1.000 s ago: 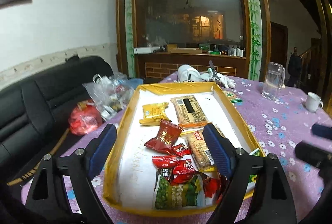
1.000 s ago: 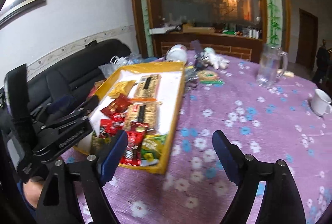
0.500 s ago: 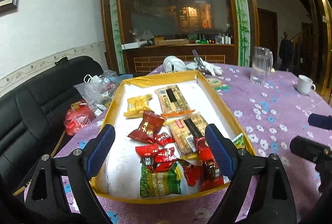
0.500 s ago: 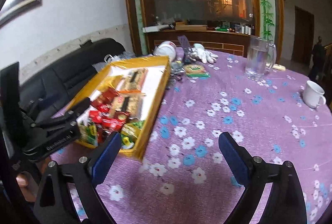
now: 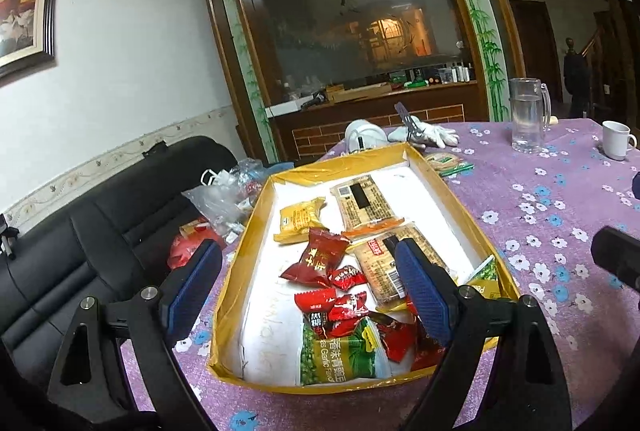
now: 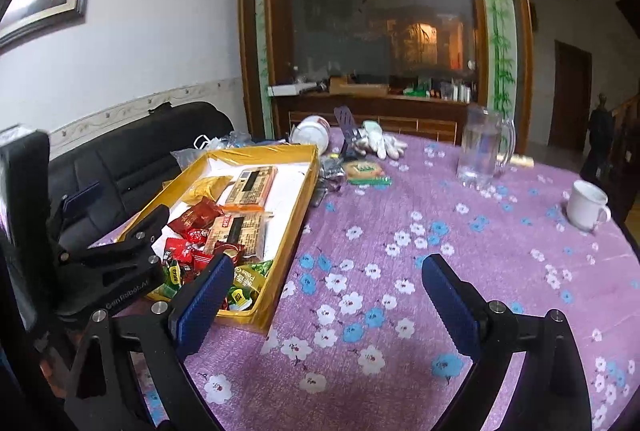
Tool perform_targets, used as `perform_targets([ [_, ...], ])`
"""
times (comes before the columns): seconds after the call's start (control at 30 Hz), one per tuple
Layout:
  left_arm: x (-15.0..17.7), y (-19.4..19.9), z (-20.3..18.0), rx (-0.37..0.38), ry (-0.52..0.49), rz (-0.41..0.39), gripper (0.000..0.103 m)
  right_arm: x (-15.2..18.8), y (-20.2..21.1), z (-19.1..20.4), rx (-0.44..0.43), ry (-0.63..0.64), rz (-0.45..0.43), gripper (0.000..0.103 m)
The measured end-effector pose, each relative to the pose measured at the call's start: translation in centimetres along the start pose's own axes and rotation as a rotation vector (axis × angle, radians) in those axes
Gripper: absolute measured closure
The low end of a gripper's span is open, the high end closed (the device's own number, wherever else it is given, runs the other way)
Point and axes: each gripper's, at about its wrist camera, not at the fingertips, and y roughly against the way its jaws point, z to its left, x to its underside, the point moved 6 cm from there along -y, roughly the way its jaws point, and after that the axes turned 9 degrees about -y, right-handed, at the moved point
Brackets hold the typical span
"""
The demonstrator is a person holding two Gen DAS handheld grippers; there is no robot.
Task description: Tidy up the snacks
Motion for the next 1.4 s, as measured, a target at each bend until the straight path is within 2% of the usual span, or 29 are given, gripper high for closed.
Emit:
perform_targets([
  [0.4,0.6,-1.0,0.7,0.028,0.054,0.051,0.014,0.5,0.2,1.6,-0.035,0.074,-0.003,0.001],
  [0.57,0.8,-1.2,0.9,0.033,0.065,0.062,0.014,1.9,-0.2,2.1,-0.120,0.085,0.027,0.001],
  [0.7,0.9,-1.5,1.0,0.035,0.069,0.072,0.014,2.0,-0.3,1.8,-0.174,0.041,0.049,0.001],
  [0.97,1.3,-1.9,1.2,0.039,0.079,0.095,0.014,1.9,0.5,2.4,-0.176,0.074,0.009,0.001],
  [1.4,1.8,-2.7,1.5,0.050,0.092,0.129,0.014,1.9,0.8,3.0,-0.180,0.094,0.003,0.001],
])
